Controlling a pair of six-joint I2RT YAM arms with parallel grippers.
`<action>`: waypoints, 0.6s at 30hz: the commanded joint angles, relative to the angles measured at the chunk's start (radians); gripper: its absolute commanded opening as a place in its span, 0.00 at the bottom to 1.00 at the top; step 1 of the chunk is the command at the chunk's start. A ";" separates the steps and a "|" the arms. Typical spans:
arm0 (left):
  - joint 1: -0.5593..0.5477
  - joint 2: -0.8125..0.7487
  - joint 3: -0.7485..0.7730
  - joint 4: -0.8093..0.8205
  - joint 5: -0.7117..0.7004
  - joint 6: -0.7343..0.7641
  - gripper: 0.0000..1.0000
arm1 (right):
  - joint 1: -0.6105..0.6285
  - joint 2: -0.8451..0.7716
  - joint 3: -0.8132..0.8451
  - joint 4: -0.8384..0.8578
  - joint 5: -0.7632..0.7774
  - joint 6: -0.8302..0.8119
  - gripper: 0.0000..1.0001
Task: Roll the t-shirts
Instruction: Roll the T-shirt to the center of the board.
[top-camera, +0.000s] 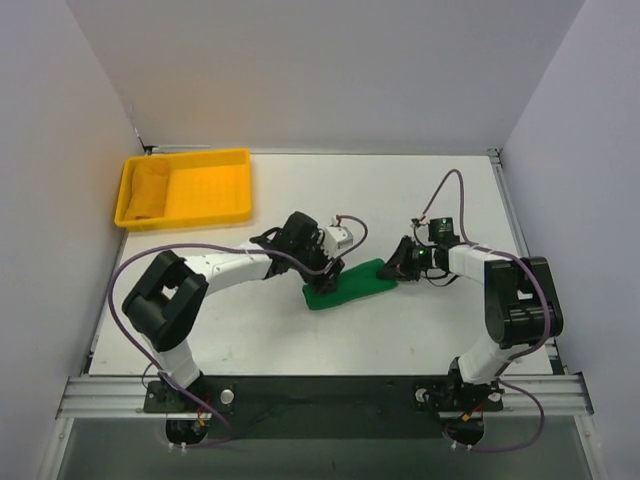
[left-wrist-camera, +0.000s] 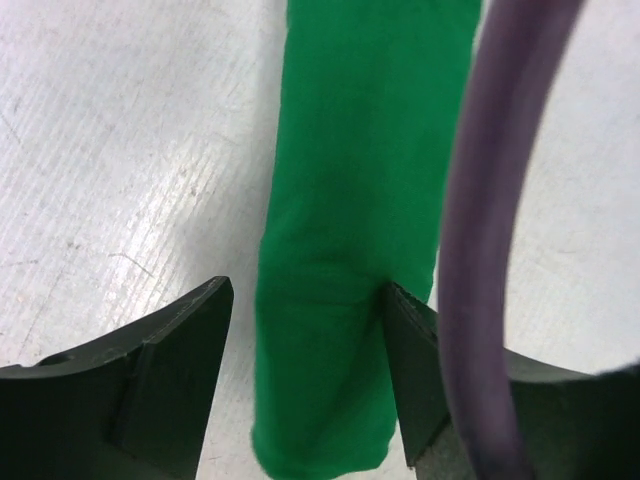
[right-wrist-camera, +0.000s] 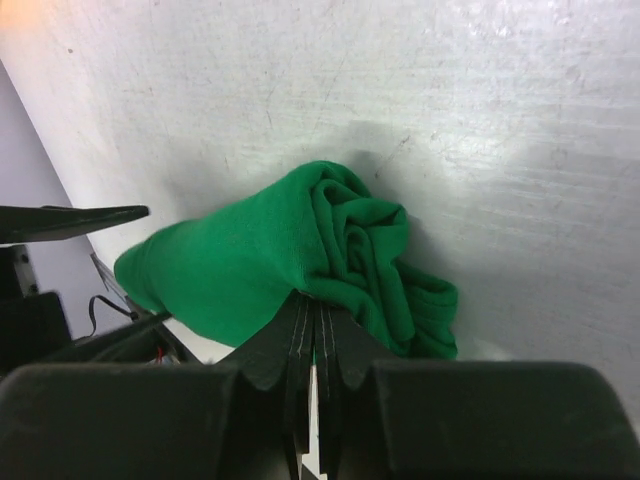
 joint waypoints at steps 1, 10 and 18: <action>0.038 -0.017 0.182 -0.156 0.126 0.023 0.81 | -0.004 0.054 0.041 -0.041 0.135 -0.023 0.00; 0.238 0.206 0.492 -0.352 0.452 -0.014 0.97 | 0.058 0.074 0.101 -0.067 0.144 -0.149 0.00; 0.232 0.239 0.393 -0.343 0.427 -0.044 0.97 | 0.141 0.110 0.147 -0.077 0.089 -0.276 0.00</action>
